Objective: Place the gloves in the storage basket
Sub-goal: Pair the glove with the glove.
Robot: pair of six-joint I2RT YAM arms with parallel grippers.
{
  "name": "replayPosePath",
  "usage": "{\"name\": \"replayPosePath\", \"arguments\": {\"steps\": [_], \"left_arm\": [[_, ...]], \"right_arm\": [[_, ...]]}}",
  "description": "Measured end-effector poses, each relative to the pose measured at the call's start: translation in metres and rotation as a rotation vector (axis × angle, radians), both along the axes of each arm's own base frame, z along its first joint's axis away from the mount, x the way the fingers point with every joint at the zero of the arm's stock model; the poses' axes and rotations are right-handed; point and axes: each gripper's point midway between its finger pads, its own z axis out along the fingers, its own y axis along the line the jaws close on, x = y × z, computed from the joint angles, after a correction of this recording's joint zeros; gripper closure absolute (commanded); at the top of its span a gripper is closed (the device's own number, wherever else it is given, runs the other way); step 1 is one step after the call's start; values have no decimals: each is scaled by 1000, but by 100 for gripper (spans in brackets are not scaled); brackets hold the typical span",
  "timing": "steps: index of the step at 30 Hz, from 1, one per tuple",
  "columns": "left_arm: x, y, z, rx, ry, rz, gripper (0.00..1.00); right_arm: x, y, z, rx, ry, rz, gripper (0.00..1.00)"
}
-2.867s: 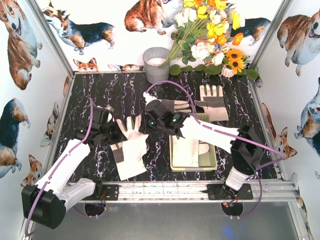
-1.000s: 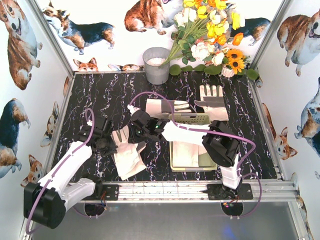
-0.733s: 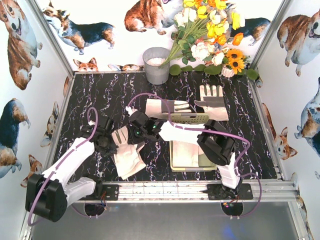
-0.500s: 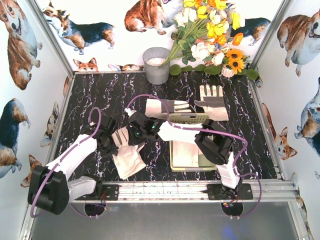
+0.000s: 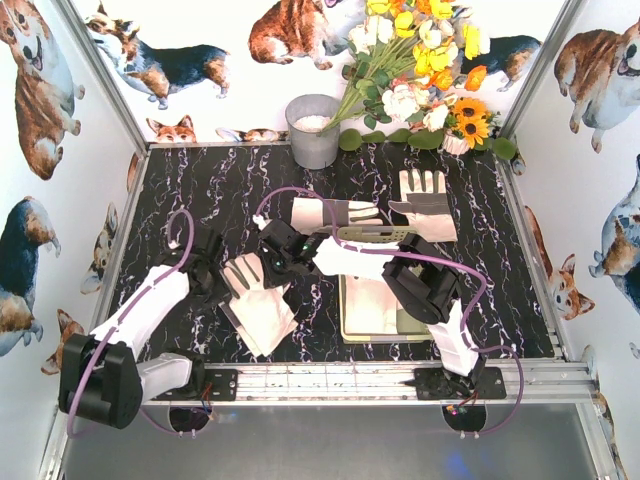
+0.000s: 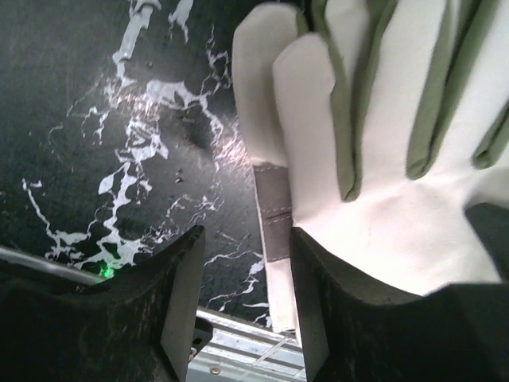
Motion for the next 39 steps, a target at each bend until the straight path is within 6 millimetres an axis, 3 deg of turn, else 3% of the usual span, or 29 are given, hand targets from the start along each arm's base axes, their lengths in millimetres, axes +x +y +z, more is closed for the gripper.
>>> {"name": "replayPosePath", "arguments": {"steps": [6, 11, 15, 19, 23, 32, 39], "left_arm": [[24, -4, -2, -112, -89, 19, 57], [26, -12, -9, -186, -98, 4, 61], [29, -13, -16, -213, -104, 9, 69], [28, -13, -25, -219, -83, 11, 89], [28, -11, -26, -208, -83, 7, 100], [33, 3, 2, -148, -193, 21, 100], [28, 18, -5, -93, -151, 63, 100]], "right_arm": [[-1, 0, 2, -4, 5, 1, 100], [1, 2, 5, 2, 1, 1, 100], [1, 2, 5, 1, 1, 1, 100], [1, 2, 5, 2, 3, -1, 100], [1, 2, 5, 3, 5, -5, 100], [1, 5, 21, 34, -12, -7, 100], [0, 6, 25, 40, -17, -6, 100]]}}
